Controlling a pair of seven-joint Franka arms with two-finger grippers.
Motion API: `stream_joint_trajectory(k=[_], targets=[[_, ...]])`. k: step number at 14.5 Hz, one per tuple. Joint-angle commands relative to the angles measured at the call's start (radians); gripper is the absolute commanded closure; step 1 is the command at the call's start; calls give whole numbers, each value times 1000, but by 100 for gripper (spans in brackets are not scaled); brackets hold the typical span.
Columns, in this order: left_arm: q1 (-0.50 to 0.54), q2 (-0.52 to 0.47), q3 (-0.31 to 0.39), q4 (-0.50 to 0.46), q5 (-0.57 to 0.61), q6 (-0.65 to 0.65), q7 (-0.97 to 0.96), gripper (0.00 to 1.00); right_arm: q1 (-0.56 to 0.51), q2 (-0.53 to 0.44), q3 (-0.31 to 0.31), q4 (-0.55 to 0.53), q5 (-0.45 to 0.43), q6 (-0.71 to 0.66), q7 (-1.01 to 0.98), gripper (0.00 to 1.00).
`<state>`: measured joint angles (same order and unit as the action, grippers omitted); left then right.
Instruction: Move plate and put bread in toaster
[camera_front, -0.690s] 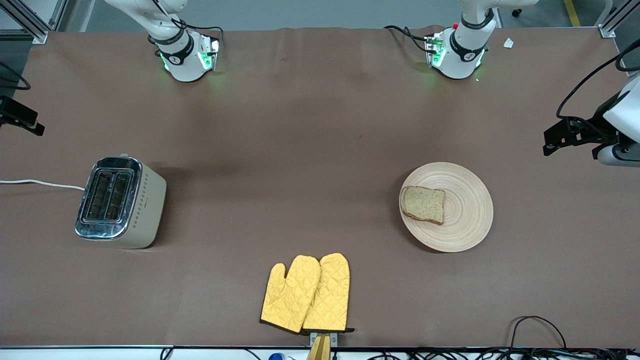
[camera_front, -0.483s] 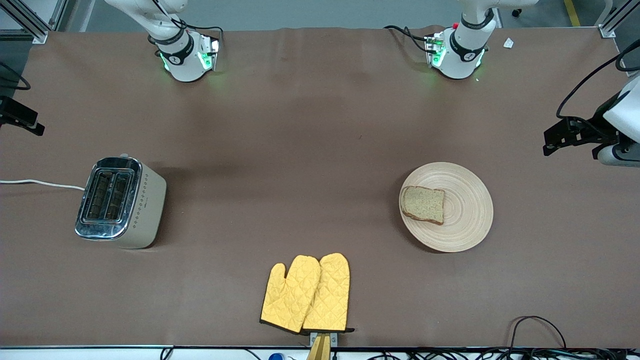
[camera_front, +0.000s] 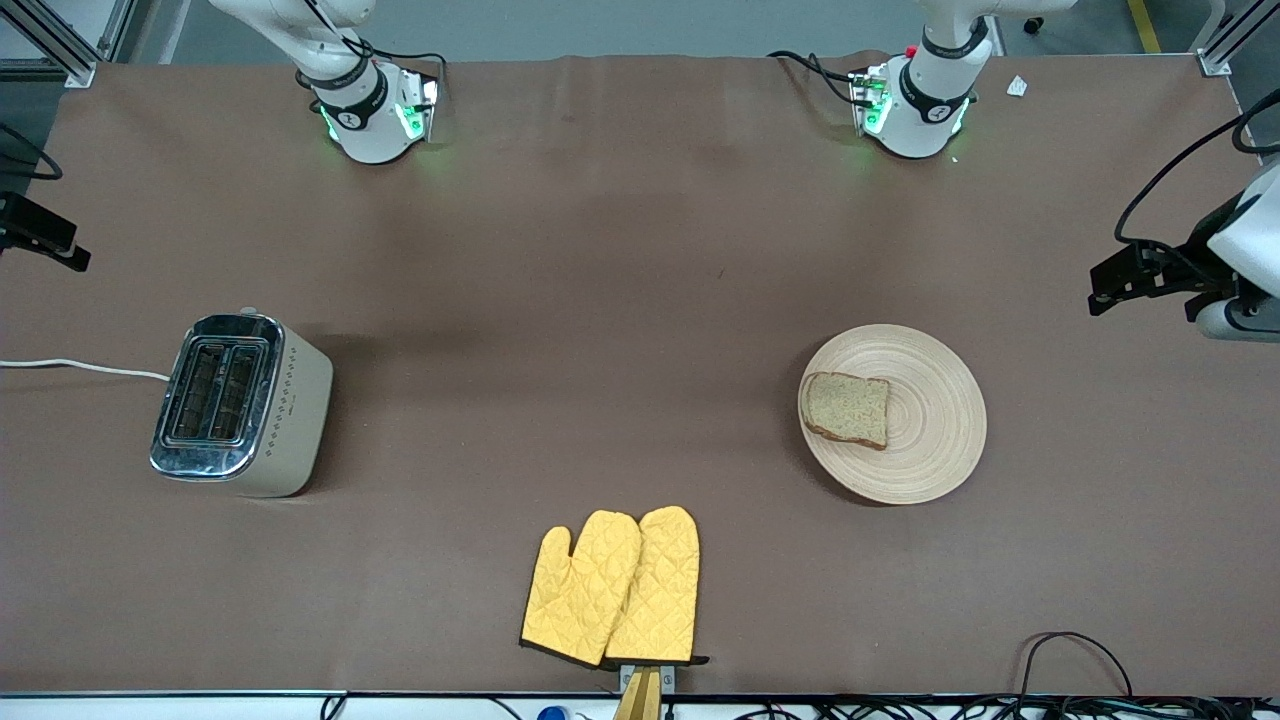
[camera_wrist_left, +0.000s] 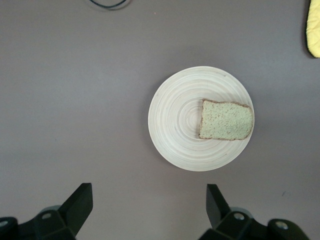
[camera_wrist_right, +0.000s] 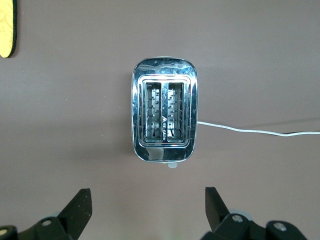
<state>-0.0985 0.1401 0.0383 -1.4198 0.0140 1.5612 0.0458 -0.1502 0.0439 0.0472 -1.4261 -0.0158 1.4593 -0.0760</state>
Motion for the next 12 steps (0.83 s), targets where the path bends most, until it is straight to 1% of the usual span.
stream_joint_trajectory(k=[1,2,6,10,12], targets=[[49,33,3,-1,-49,-6,23,0,-5,-9,10,1,-4,-10,-1,0],[90,61,3,-4,-124,-6,28,0,-5,-7,10,1,-6,-10,-2,0],[146,174,3,-1,-248,-3,59,0,-6,-9,10,-2,-3,-11,-2,0],[215,338,3,-1,-420,3,132,0,-5,-7,10,-5,-1,-22,-1,0],[241,421,3,1,-489,34,190,0,-5,-9,10,-5,-1,-23,-1,0]])
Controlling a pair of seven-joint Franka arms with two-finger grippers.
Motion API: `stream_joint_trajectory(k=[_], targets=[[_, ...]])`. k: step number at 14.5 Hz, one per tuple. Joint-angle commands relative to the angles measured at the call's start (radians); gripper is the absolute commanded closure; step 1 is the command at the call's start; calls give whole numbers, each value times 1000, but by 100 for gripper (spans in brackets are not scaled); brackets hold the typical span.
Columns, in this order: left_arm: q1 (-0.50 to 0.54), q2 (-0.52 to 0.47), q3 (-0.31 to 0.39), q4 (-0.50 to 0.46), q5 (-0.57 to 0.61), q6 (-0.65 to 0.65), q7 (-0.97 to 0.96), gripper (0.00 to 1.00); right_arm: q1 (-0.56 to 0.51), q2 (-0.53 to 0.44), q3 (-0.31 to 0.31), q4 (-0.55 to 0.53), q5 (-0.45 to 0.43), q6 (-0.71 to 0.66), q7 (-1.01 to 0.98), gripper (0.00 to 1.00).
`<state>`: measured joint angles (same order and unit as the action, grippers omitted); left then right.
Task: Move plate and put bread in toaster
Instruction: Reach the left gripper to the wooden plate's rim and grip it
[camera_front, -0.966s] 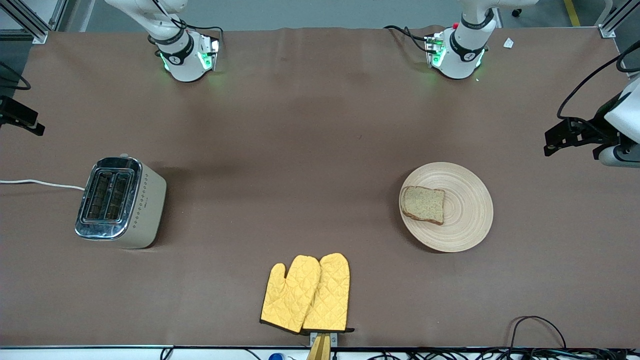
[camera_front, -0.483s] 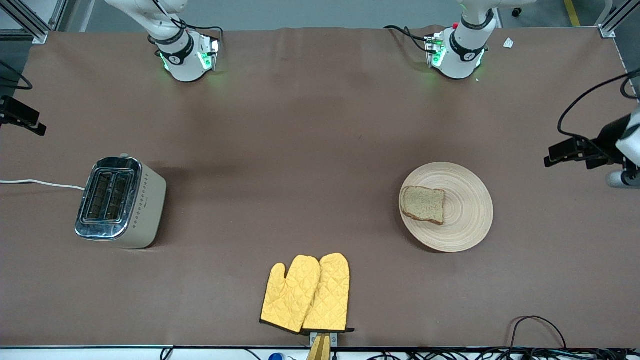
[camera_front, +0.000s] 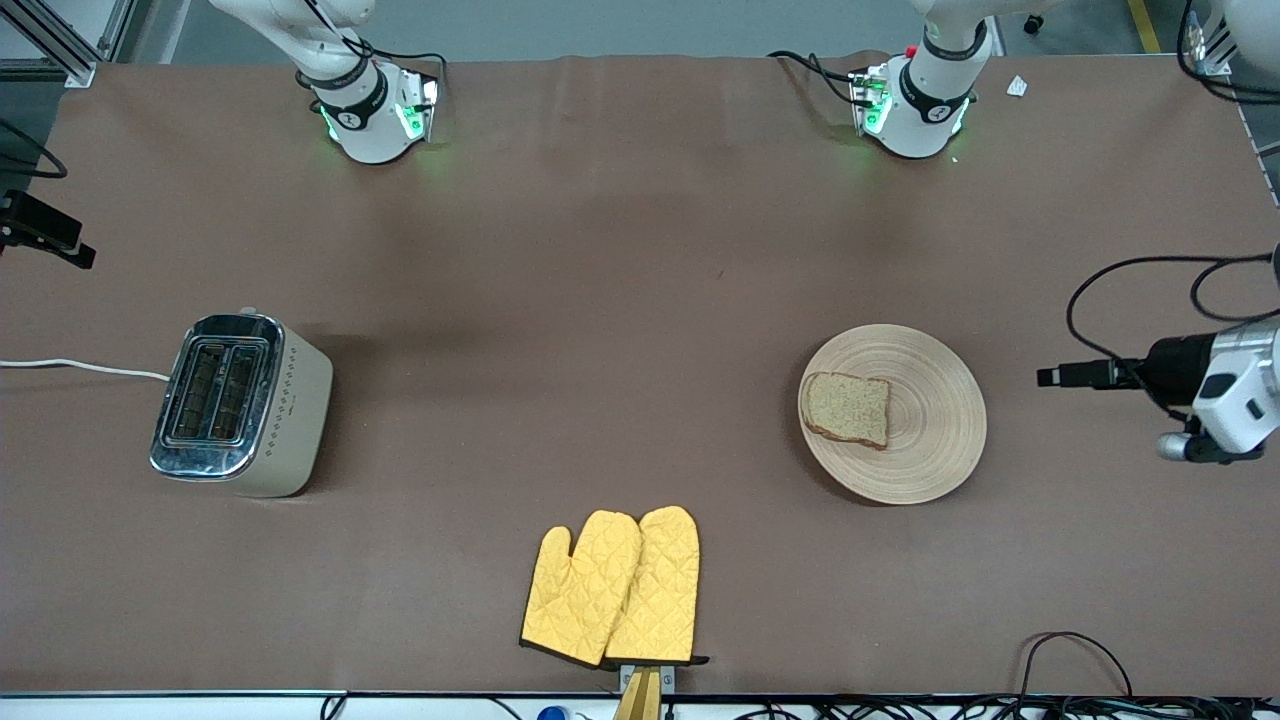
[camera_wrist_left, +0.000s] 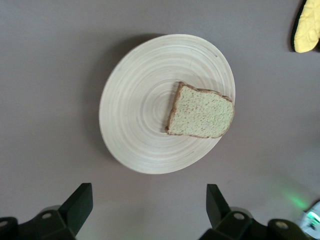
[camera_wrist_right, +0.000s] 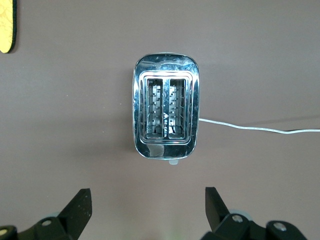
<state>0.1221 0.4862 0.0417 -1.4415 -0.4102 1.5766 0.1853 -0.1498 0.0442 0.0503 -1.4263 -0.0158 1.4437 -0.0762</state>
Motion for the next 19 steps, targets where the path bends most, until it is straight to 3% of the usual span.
stream_joint_trajectory(k=[1,8,12,13,17,19], targets=[[24,116,0,23,-87,46,92,0,-7,-7,6,-5,-1,-8,0,0],[67,334,-2,23,-245,129,386,0,-14,-7,5,-5,-1,-6,-26,0],[71,380,-2,21,-291,151,474,1,-14,-7,5,-5,0,-6,-33,0],[71,380,-3,21,-300,149,488,7,-13,-7,5,-5,0,-6,-33,0],[71,388,-5,20,-303,149,634,69,-14,-7,5,-5,0,-6,-33,0],[73,393,-6,19,-305,149,654,90,-14,-7,5,-5,0,-6,-34,0]])
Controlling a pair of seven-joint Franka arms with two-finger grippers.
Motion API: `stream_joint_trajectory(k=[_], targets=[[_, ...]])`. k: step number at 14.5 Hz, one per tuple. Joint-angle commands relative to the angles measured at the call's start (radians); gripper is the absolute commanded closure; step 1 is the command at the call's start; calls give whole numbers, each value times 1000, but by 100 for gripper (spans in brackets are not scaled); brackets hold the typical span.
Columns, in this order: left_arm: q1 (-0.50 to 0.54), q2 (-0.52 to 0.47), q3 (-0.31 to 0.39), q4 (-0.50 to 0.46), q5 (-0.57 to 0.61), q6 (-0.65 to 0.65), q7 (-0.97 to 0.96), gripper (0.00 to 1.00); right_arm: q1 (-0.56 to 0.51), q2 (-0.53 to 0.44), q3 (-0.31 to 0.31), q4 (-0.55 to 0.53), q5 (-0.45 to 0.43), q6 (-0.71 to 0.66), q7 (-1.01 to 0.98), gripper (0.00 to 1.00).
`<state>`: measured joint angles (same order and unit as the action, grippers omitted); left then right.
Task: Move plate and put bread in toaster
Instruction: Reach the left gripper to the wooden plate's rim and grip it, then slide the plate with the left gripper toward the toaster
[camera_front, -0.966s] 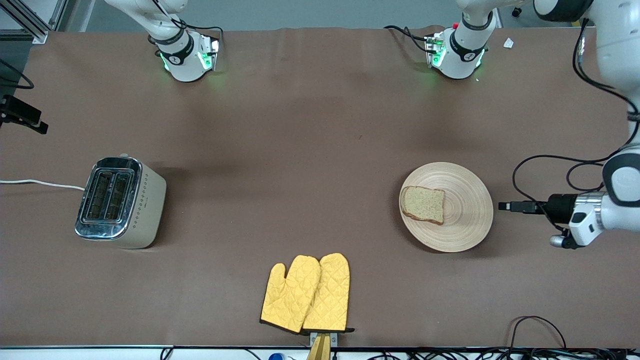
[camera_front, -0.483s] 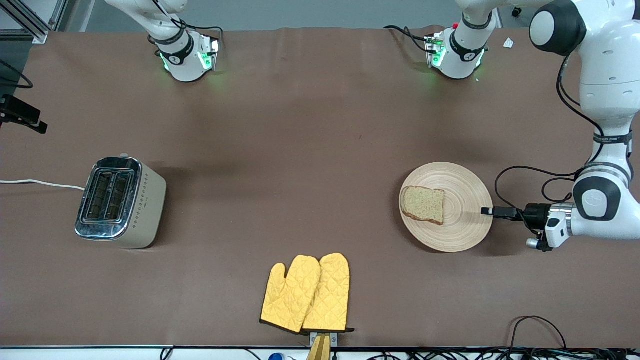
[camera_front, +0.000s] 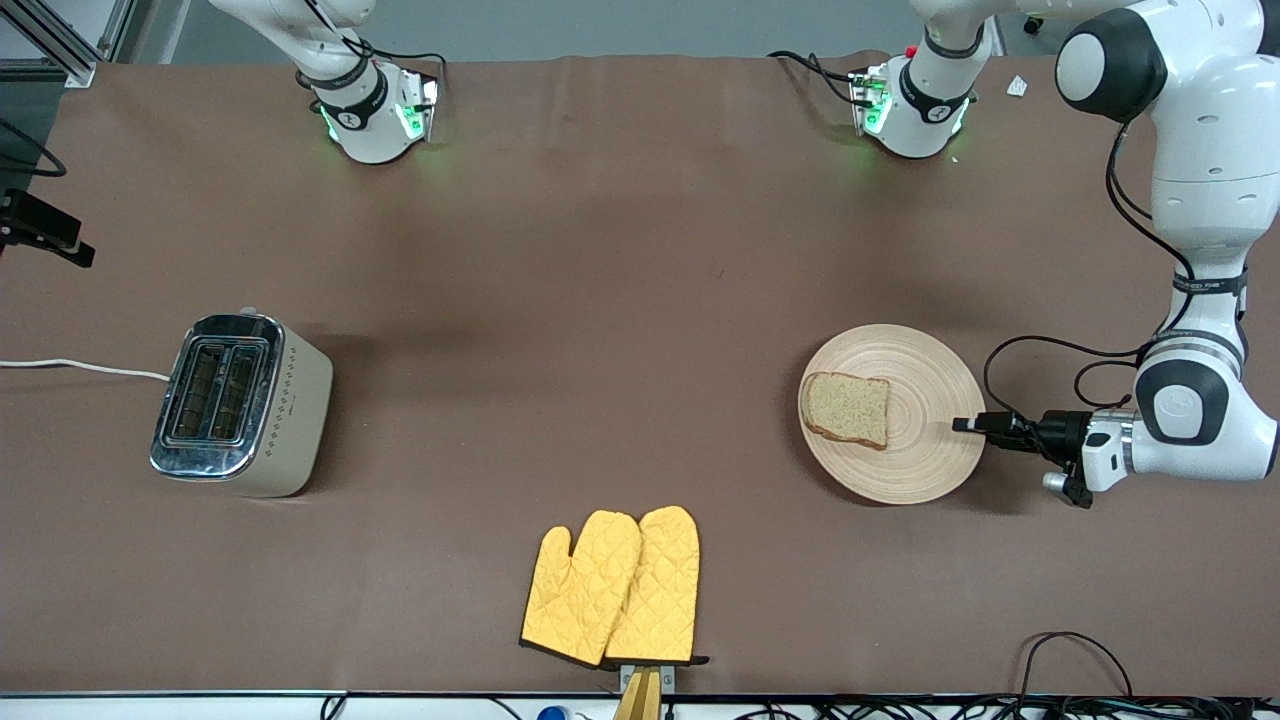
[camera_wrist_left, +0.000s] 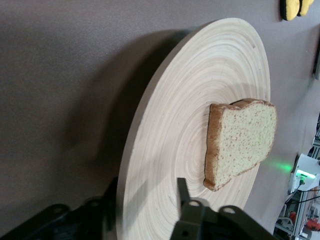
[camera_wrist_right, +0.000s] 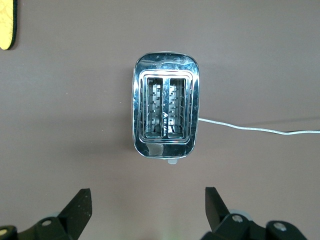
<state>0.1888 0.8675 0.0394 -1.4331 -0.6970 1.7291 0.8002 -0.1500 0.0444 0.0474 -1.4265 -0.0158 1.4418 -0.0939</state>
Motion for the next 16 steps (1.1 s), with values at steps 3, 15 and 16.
stream_joint_trajectory(k=[3,15,16], targets=[[4,15,-4,11,-19,-3,138,100,-16,-6,6,-3,0,-4,-18,0],[-176,5,-227,16,-309,90,-176,100,-29,17,5,-8,-9,-3,-44,0],[-234,10,-227,16,-376,145,-179,100,-42,29,5,-8,-9,3,-44,0]])
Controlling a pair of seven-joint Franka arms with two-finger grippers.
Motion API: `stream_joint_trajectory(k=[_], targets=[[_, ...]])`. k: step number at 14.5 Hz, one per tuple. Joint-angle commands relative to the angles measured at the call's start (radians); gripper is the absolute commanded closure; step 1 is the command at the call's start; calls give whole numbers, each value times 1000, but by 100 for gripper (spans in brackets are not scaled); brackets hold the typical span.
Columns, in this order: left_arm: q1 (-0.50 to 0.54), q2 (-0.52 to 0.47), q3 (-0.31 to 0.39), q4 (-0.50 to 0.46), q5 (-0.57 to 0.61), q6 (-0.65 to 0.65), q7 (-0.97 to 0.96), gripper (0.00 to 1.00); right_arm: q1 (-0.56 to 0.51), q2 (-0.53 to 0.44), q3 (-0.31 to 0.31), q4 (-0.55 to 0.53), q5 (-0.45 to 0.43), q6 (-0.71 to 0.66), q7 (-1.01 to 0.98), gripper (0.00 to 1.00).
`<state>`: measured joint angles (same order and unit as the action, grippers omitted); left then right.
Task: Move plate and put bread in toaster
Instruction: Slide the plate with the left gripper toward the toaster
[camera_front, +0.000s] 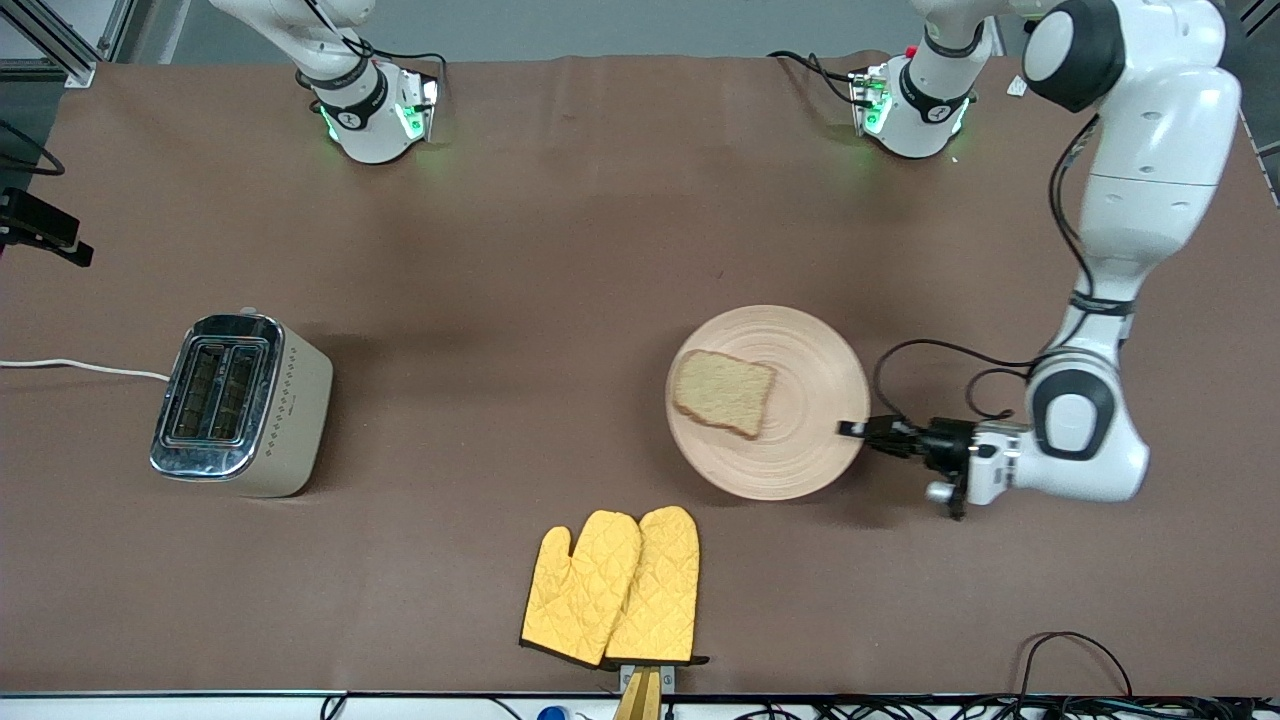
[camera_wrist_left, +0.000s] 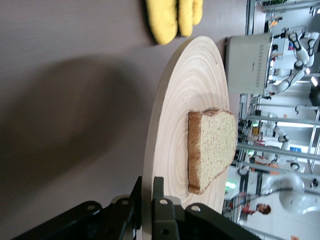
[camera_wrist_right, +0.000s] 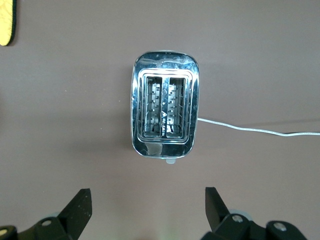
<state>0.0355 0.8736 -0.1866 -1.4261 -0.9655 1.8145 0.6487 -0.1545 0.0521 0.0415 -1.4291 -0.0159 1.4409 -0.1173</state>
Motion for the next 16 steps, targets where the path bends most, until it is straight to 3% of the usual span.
stream_joint_trajectory(k=[1,6,9,13,16], targets=[[-133,7,-1,9,-171,121,-27,100,-40,34,11,-5,-6,9,-21,0],[-403,39,-1,13,-413,489,-69,100,-34,60,11,-71,1,107,-18,0],[-552,105,-1,85,-539,664,-70,100,-26,61,12,-122,19,170,-7,0],[-643,172,-1,157,-617,759,-67,100,1,72,14,-163,21,211,-2,0],[-655,188,-1,171,-621,776,-64,98,19,77,15,-186,19,243,18,0]])
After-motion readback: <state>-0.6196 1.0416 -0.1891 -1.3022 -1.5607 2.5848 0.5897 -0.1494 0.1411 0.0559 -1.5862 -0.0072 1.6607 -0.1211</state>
